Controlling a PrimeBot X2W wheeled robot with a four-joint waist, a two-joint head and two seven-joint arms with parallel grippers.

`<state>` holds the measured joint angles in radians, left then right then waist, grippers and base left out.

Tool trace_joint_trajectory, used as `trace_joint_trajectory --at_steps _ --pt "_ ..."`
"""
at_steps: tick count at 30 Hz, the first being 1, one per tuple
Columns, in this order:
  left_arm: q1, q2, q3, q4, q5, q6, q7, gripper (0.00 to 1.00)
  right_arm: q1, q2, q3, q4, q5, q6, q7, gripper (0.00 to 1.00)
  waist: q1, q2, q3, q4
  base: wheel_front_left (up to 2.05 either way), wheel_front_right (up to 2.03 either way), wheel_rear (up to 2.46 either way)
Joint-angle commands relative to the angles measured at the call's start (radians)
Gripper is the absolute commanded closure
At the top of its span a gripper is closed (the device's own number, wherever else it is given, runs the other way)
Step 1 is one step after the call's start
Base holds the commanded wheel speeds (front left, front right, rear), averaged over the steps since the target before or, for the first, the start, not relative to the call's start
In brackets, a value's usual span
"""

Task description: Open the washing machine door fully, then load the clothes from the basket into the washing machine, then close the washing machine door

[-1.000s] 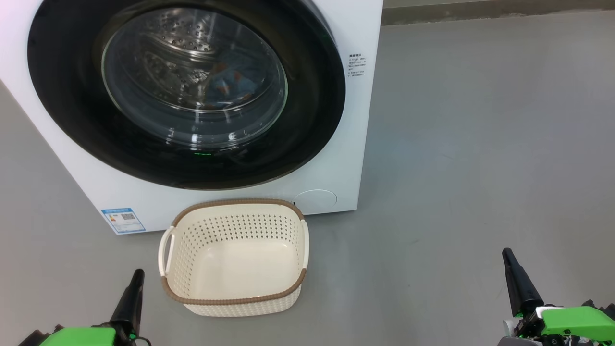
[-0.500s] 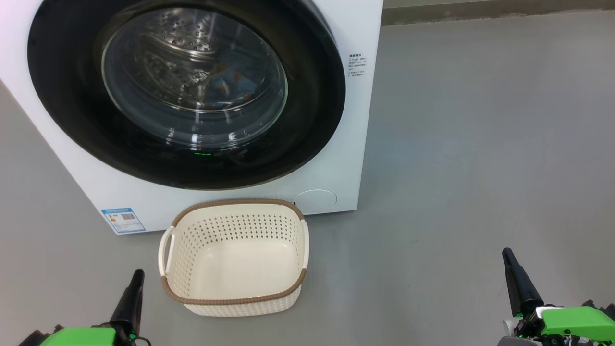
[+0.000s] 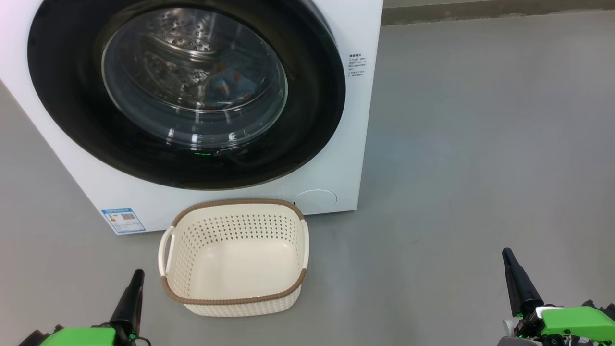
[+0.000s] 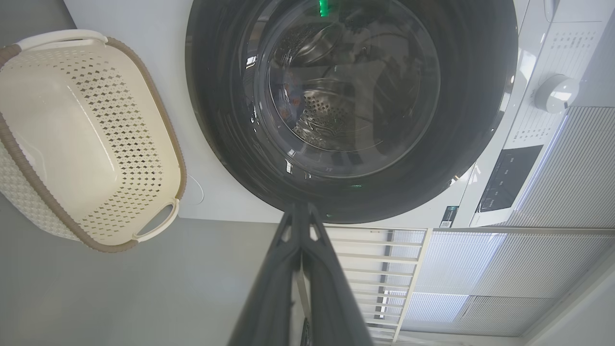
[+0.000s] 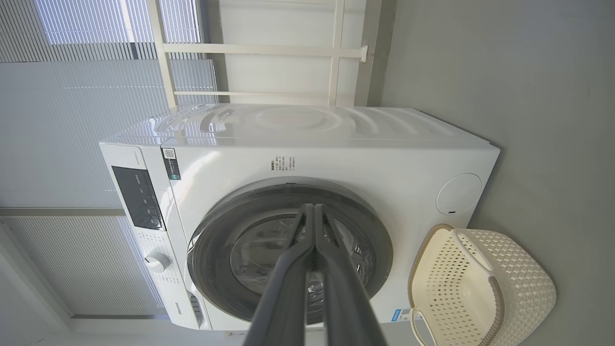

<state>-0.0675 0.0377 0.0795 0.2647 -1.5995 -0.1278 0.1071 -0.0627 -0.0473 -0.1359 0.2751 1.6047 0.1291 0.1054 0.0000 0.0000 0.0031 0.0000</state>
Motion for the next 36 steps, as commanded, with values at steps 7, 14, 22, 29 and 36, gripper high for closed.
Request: trace_joint_trajectory --at_steps 7,14,22,29,36 --pt "-0.041 0.013 0.035 -0.02 -0.008 -0.003 0.007 1.0 -0.045 -0.004 0.022 -0.03 0.004 0.002 0.008 1.0 0.0 0.0 0.0 0.0 0.0 0.0 0.0" --pt "-0.041 0.013 0.035 -0.02 -0.008 -0.003 0.007 1.0 -0.045 -0.004 0.022 -0.03 0.004 0.002 0.008 1.0 0.0 0.0 0.0 0.0 0.0 0.0 0.0" --pt "-0.041 0.013 0.035 -0.02 -0.008 -0.003 0.007 1.0 -0.045 -0.003 0.022 -0.03 0.004 0.002 0.008 1.0 0.0 0.0 0.0 0.0 0.0 0.0 0.0" --pt "-0.041 0.013 0.035 -0.02 -0.009 -0.003 0.007 1.0 -0.045 -0.003 0.022 -0.03 0.004 0.002 0.008 1.0 0.0 0.0 0.0 0.0 0.0 0.0 0.0" --pt "-0.04 0.013 0.035 -0.02 -0.009 -0.003 0.007 1.0 -0.045 -0.003 0.022 -0.03 0.003 0.002 0.008 1.0 0.0 0.0 0.0 0.0 0.0 0.0 0.0"
